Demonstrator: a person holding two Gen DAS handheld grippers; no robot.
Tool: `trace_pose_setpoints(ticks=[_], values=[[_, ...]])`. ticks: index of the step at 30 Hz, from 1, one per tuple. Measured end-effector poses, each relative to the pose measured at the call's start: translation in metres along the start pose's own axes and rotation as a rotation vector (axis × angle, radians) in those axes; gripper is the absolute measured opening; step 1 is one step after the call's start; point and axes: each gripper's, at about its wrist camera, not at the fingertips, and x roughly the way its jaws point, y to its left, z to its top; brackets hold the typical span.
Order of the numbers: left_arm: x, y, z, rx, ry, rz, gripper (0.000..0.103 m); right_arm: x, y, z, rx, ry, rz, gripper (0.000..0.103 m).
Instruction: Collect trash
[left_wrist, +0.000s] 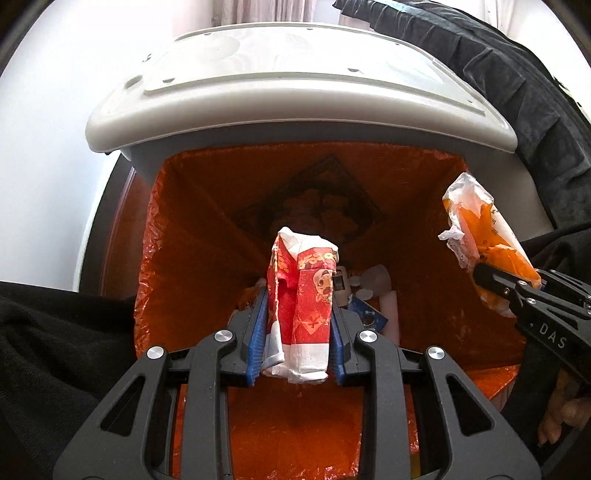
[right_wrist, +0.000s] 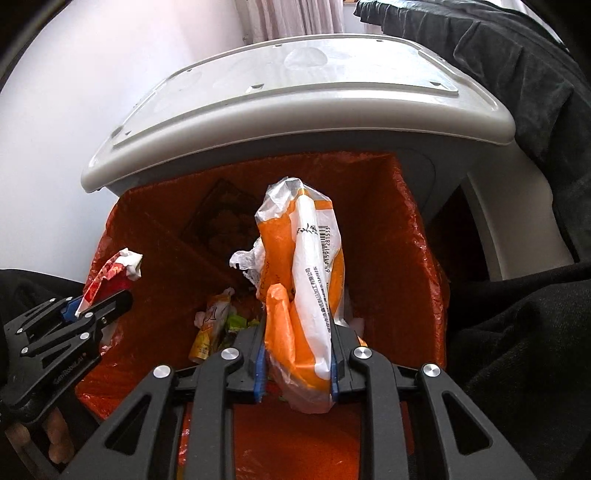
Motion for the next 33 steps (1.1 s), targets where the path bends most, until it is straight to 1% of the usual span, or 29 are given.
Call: trace_pose_setpoints(ticks=[1, 2, 3, 4, 5, 7, 13, 19, 22, 26, 33], values=[[0.000, -0.001, 0.000, 0.001, -0.001, 0.000, 0.029, 0.000, -0.001, 0.000, 0.001, 0.002, 0.001, 0.030], [0.001, -0.002, 0.001, -0.002, -0.004, 0.007, 0.038, 0.000, -0.001, 0.000, 0.002, 0.006, 0.001, 0.036], [0.001, -0.002, 0.002, -0.007, -0.005, 0.015, 0.049, 0.000, 0.000, 0.001, 0.002, 0.011, -0.002, 0.061], [0.001, 0.000, 0.002, -0.019, -0.004, 0.023, 0.077, -0.001, 0.001, 0.002, 0.005, 0.012, -0.014, 0.077], [0.000, 0.001, 0.002, -0.032, -0.009, 0.034, 0.090, -0.003, 0.001, 0.003, 0.008, -0.001, -0.028, 0.079], [-0.002, 0.005, 0.003, -0.053, -0.025, 0.040, 0.090, -0.008, -0.002, 0.004, 0.024, -0.025, -0.027, 0.079], [0.001, 0.005, 0.003, -0.054, -0.003, 0.051, 0.090, -0.013, -0.016, 0.005, 0.097, -0.039, -0.022, 0.079], [-0.001, 0.005, 0.002, -0.052, -0.007, 0.053, 0.090, -0.016, -0.016, 0.004, 0.100, -0.050, -0.024, 0.079], [-0.002, 0.007, 0.002, -0.059, -0.008, 0.046, 0.090, -0.017, -0.016, 0.004, 0.099, -0.056, -0.027, 0.082], [-0.003, 0.007, 0.003, -0.060, -0.013, 0.045, 0.090, -0.022, -0.017, 0.003, 0.101, -0.073, -0.032, 0.089], [-0.006, 0.005, 0.004, -0.053, -0.027, 0.046, 0.090, -0.022, -0.020, 0.008, 0.120, -0.066, -0.025, 0.093]])
